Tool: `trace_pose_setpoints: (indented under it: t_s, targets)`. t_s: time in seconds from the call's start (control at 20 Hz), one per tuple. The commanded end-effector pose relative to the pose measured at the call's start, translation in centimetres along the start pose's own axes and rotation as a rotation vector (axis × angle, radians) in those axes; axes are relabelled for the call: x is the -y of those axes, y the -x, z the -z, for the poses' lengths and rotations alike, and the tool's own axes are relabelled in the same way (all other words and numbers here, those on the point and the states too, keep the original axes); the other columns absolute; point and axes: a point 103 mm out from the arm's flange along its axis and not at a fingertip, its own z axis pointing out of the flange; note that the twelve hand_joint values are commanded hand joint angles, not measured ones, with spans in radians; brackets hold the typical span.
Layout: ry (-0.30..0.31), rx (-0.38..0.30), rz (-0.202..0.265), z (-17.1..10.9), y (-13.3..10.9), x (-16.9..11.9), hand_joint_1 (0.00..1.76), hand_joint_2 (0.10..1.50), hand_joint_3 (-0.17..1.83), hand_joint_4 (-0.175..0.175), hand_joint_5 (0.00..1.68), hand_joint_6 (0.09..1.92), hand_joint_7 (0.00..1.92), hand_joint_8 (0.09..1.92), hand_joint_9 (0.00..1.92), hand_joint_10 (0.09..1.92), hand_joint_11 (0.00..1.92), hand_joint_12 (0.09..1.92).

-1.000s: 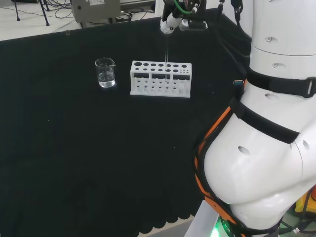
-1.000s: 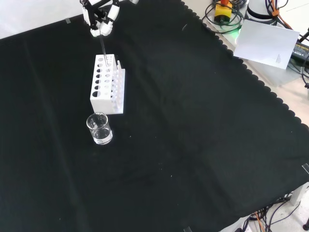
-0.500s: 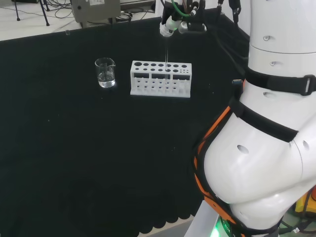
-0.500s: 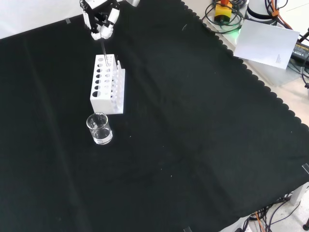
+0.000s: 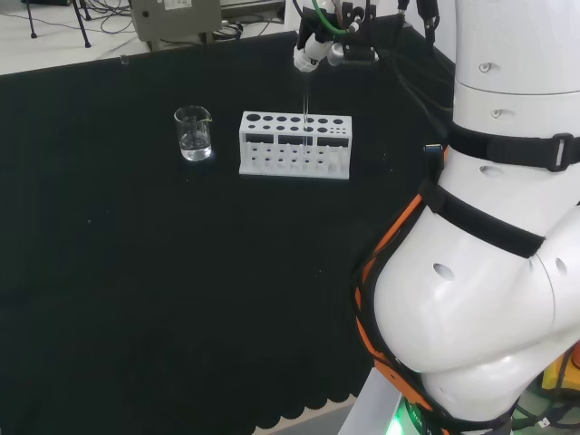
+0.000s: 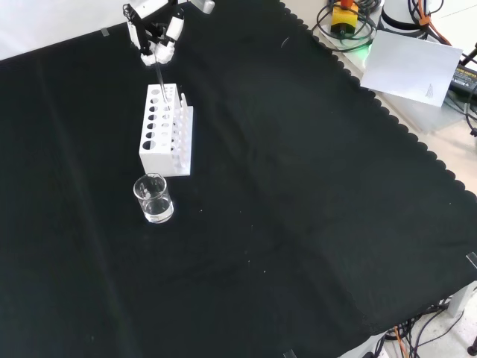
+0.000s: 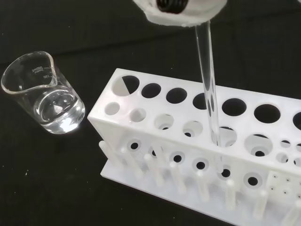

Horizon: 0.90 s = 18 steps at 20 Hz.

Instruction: Put the glass rod back on the white test tube rack.

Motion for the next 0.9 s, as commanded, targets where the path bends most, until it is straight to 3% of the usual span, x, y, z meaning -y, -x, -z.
trace_pose_setpoints:
  t_s: [0.05, 0.9]
  targets:
    - [-0.012, -0.001, 0.001, -0.12, 0.16, -0.05, 1.24, 1.02, -0.17, -0.175, 1.50, 0.09, 1.58, 0.91, 1.92, 0.44, 1.81, 0.84]
    - [-0.033, -0.014, 0.009, -0.26, 0.01, -0.42, 1.23, 1.03, -0.17, -0.175, 1.50, 0.09, 1.58, 0.90, 1.92, 0.43, 1.81, 0.84]
